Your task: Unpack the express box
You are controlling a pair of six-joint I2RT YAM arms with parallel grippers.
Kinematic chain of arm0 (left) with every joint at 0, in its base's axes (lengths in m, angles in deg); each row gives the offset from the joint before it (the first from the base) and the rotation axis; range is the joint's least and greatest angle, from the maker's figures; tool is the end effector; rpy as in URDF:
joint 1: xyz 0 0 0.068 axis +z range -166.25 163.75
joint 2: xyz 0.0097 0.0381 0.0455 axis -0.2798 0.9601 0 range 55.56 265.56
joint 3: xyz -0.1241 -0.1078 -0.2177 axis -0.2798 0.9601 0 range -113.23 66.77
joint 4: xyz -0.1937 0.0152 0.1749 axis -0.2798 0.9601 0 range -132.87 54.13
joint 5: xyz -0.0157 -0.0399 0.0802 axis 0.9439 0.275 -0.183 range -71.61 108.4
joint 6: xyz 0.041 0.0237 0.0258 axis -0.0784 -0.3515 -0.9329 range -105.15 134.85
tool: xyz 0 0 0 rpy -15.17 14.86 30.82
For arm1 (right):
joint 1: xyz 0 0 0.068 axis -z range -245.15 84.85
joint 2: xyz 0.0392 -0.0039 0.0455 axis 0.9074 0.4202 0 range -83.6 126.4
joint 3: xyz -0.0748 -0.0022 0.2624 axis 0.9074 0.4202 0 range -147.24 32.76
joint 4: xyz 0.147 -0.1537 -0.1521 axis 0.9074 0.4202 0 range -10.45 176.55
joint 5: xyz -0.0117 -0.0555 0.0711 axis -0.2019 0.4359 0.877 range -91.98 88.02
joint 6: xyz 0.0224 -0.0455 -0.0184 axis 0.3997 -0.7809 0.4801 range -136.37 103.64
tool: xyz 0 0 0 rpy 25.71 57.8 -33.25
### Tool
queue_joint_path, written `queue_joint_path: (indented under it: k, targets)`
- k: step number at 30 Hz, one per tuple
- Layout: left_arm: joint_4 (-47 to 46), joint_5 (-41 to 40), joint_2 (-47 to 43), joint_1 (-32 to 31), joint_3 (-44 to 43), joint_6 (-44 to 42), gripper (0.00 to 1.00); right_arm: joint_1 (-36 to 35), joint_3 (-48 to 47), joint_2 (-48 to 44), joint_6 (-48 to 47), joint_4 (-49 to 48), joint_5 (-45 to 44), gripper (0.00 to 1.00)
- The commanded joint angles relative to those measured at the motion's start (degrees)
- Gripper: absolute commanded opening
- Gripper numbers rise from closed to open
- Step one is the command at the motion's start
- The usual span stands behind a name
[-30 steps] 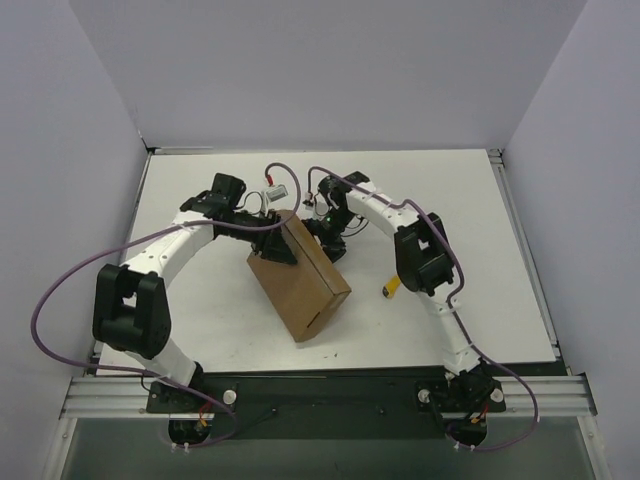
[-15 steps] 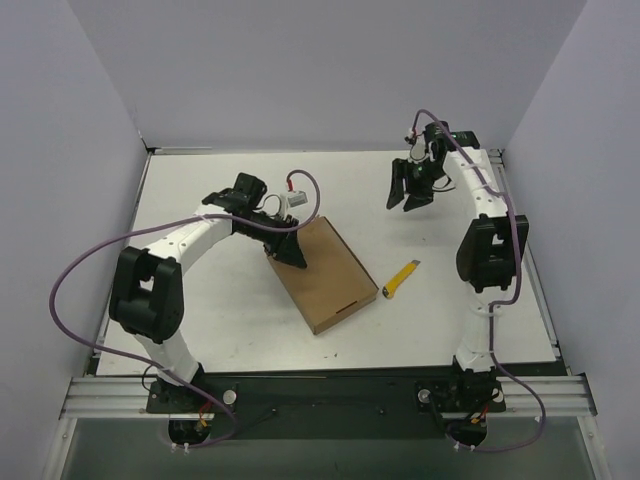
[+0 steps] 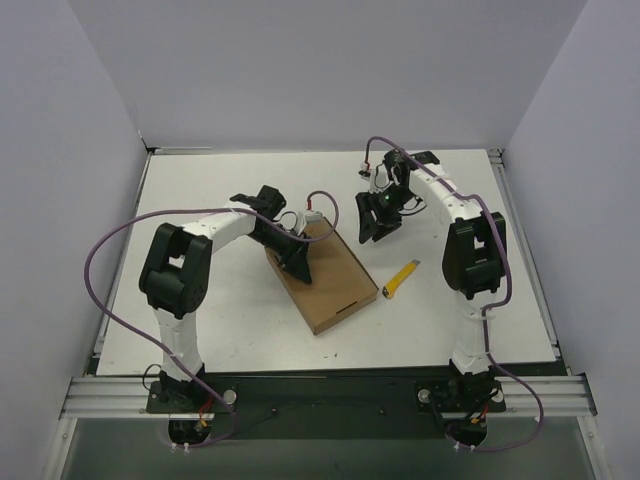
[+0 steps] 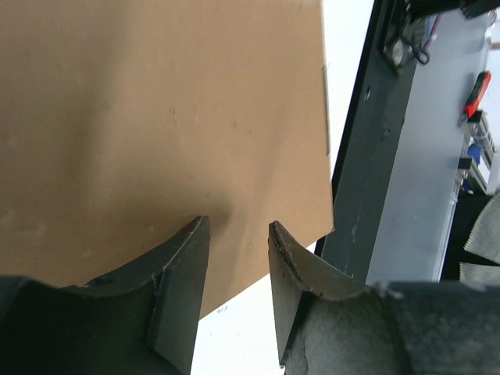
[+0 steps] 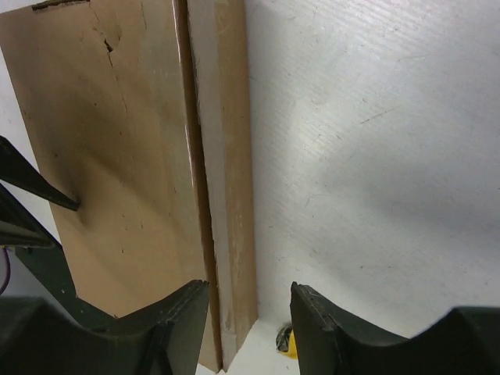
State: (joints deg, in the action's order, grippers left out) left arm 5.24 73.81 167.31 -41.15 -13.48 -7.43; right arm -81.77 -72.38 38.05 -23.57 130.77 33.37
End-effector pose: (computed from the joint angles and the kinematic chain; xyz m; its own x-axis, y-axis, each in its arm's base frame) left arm 0.3278 -0.1845 0.1891 -0.6839 0.5548 -0.4739 0.6840 0.2615 -0.6810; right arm 0.4250 0.1483 0.2308 -0.8241 -0.3527 -0.4432 -0.5511 0.6799 0.4837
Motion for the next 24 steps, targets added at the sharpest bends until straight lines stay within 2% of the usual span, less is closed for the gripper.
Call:
queue_joint_path:
  k: [1,12,24]
  targets:
    - [4.35,-0.75,1.28,0.21,0.53,-6.63,0.46,-0.60,-0.76,0.17,-1.94,0.28,0.33,0.46]
    - [4.97,-2.86,3.66,0.21,-0.61,-7.60,0.46,-1.83,-0.33,2.98,-4.13,0.72,3.32,0.46]
    - [4.79,-2.51,3.48,0.03,-0.61,-6.99,0.46,-3.59,0.29,4.74,-4.66,0.90,-0.19,0.47]
